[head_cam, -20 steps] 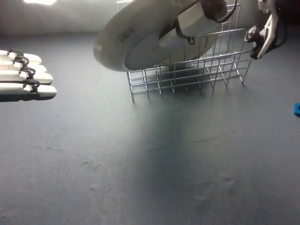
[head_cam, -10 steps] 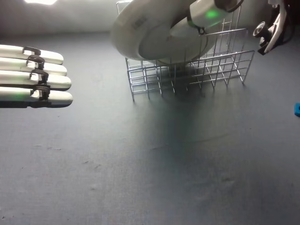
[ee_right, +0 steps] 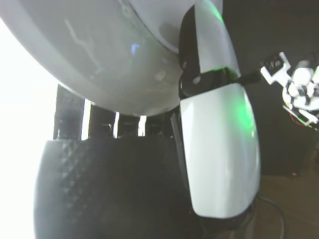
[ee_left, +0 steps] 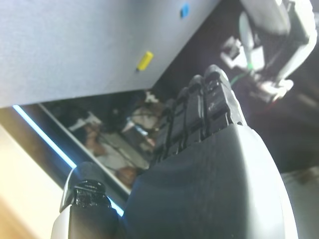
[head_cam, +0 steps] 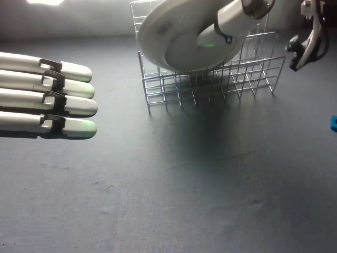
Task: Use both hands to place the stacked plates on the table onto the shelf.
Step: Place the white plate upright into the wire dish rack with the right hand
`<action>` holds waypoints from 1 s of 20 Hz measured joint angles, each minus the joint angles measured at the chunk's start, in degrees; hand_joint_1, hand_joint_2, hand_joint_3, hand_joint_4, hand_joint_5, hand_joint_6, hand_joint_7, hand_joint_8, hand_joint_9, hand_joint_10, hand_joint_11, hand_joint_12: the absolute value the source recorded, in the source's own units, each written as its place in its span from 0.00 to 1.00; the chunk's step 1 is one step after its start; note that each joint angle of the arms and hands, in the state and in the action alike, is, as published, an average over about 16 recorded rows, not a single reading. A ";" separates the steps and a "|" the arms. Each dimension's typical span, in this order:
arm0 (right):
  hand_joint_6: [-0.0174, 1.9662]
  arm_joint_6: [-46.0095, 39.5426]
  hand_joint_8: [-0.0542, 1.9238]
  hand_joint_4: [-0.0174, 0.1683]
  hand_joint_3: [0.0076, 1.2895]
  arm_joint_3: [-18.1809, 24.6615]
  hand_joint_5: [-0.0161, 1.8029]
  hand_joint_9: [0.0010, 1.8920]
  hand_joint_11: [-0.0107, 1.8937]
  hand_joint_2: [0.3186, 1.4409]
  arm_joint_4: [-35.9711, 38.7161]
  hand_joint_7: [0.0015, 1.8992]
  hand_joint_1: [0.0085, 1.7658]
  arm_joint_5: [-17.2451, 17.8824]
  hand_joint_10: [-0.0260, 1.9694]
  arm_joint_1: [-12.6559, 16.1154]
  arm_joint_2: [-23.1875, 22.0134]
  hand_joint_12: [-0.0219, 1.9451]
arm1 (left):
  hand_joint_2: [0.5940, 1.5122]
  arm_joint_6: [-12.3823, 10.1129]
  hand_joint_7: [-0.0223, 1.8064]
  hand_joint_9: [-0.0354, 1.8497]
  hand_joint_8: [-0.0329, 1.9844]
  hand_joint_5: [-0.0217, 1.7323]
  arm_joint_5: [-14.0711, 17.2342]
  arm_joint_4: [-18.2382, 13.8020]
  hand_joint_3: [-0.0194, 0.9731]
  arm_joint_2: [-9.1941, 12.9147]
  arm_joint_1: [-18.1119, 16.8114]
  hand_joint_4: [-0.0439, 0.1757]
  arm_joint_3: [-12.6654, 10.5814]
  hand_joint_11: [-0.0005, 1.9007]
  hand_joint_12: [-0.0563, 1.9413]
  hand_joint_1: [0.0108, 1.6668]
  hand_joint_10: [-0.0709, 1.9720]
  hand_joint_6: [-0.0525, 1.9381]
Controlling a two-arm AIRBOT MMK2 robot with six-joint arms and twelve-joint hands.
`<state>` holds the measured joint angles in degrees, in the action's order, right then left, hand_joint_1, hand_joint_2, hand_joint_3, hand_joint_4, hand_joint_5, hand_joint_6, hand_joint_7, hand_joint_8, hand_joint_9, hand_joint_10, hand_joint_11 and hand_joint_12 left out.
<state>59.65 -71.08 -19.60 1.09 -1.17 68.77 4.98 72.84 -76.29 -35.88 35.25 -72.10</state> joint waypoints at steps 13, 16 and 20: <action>0.54 0.37 0.51 0.07 0.00 -5.52 0.50 0.66 0.49 0.62 -1.63 0.55 0.68 -0.03 0.16 -4.31 4.10 0.60 | 0.59 -0.13 0.02 0.03 0.01 0.03 2.63 -1.04 0.04 0.24 -1.45 0.20 0.49 0.01 0.03 0.00 0.04 0.04; 0.55 0.43 0.52 0.07 0.00 -6.03 0.49 0.66 0.48 0.62 -1.63 0.54 0.68 0.37 0.16 -5.10 4.71 0.60 | 0.59 -0.30 0.02 0.03 0.01 0.03 3.27 -0.75 0.04 0.30 -1.34 0.20 0.57 0.01 0.03 0.00 0.04 0.04; 0.58 0.51 0.53 0.07 0.00 -6.30 0.48 0.63 0.47 0.63 -1.63 0.53 0.68 1.01 0.15 -5.89 5.19 0.59 | 0.59 0.08 0.02 0.03 0.01 0.03 4.25 -0.81 0.04 0.37 -1.08 0.20 0.61 0.01 0.03 0.00 0.04 0.04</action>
<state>60.17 -77.38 -21.23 2.10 -7.06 73.97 5.06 77.08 -77.10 -35.52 34.17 -71.49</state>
